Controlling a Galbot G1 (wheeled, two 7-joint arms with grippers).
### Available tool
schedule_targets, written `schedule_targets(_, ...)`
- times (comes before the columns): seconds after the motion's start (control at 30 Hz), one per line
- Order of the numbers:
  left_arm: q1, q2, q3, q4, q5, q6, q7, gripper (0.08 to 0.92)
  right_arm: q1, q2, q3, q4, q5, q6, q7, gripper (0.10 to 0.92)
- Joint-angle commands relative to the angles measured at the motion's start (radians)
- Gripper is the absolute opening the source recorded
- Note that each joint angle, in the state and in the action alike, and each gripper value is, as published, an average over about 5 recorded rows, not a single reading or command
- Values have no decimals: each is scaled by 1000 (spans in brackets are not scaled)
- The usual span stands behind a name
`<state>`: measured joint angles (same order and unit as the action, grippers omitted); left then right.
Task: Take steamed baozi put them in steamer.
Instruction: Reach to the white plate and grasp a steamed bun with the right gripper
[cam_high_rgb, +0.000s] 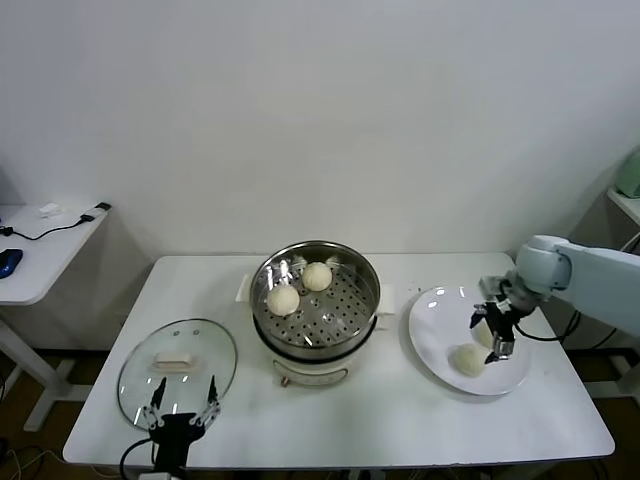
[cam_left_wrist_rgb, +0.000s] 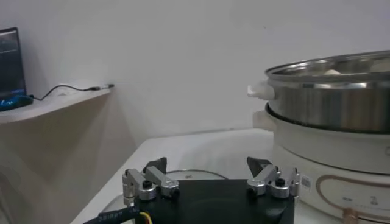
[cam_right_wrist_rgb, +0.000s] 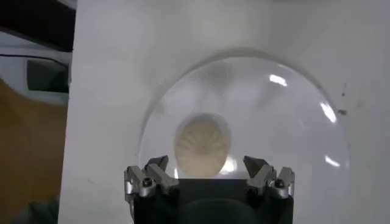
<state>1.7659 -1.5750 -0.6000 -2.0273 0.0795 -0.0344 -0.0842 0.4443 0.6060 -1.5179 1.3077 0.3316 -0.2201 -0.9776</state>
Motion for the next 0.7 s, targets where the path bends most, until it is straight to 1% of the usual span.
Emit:
schedule_targets(0.03, 0, 3, 2, 5, 1, -2, 1, 823, -192, 7, 119, -66, -44, -22, 40, 823)
schedule_targets(0.3, 1, 5, 3, 6, 2, -3, 1, 823, -213, 62, 151, -104, -28, -35, 62, 823)
schedule_targets(0.5, 1, 3, 4, 6, 2, -4, 0, 823, -204, 67, 148, -105, -41, -35, 60, 823)
schedule_targets(0.6, 1, 2, 5, 6, 3, -4, 0, 823, -199, 62, 148, -98, -43, -34, 54, 801)
schedule_targets(0.7, 2, 1, 7, 4, 4, -4, 0, 823, -184, 54, 146, -88, -54, -30, 45, 755)
